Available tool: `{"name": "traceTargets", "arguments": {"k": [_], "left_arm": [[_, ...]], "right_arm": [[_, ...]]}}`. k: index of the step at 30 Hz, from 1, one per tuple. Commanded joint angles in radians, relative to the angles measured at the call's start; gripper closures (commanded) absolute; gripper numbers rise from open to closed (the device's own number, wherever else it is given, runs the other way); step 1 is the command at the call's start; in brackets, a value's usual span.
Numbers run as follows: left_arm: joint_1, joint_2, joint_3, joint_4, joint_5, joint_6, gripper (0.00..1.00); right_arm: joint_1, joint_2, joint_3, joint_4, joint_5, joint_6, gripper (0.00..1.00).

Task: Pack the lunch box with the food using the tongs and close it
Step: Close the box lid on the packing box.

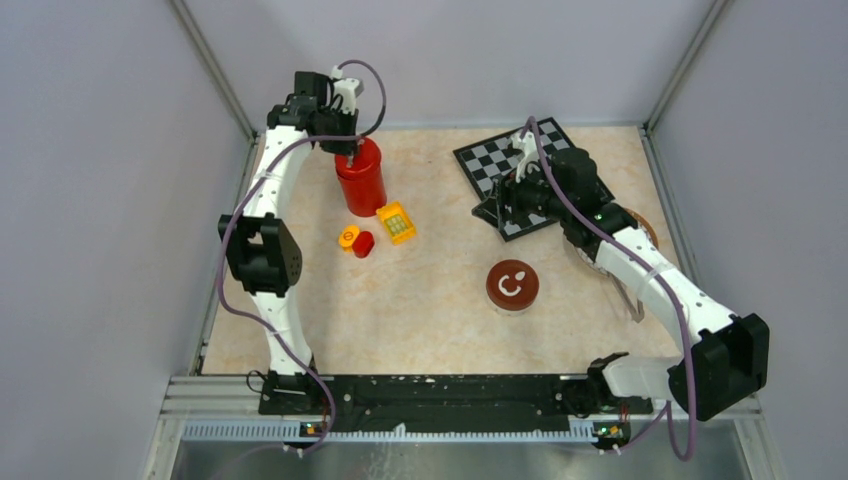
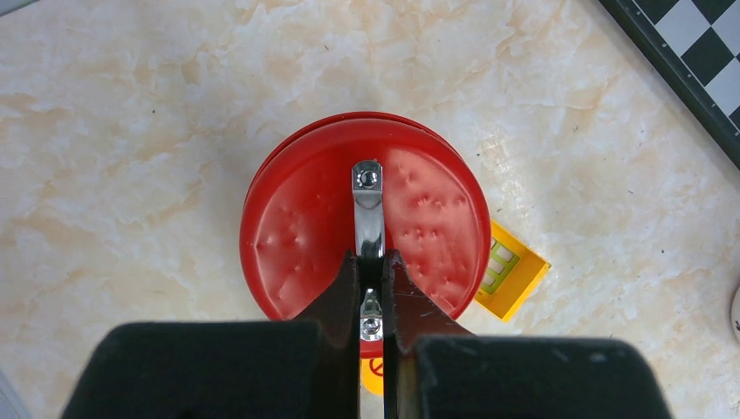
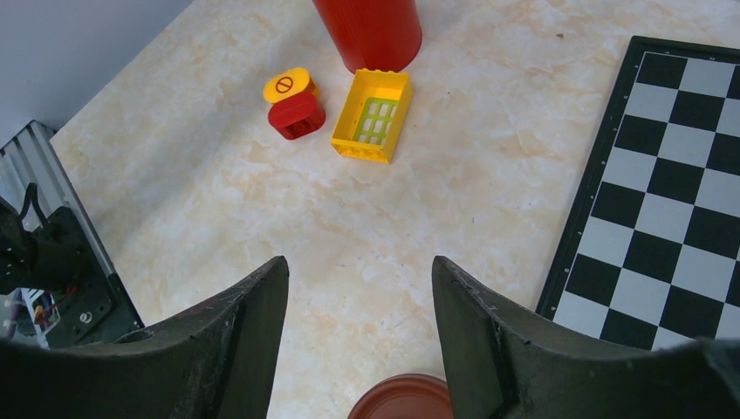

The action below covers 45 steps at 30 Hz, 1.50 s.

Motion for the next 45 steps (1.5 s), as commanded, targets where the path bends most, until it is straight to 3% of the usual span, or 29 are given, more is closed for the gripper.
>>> {"name": "traceTargets", "arguments": {"k": [1, 8, 45], "left_arm": [[0.006, -0.043, 0.045, -0.02, -0.034, 0.033, 1.0], [0.007, -0.104, 0.06, -0.032, -0.038, 0.046, 1.0], [0.012, 0.087, 0.018, -0.041, 0.07, 0.038, 1.0]], "right_arm": [[-0.006, -0.02, 0.012, 0.017, 0.007, -0.01, 0.4], [-0.007, -0.017, 0.011, 0.021, -0.003, -0.006, 0.41], [-0.008, -0.008, 0.025, 0.007, -0.004, -0.01, 0.41]]}}
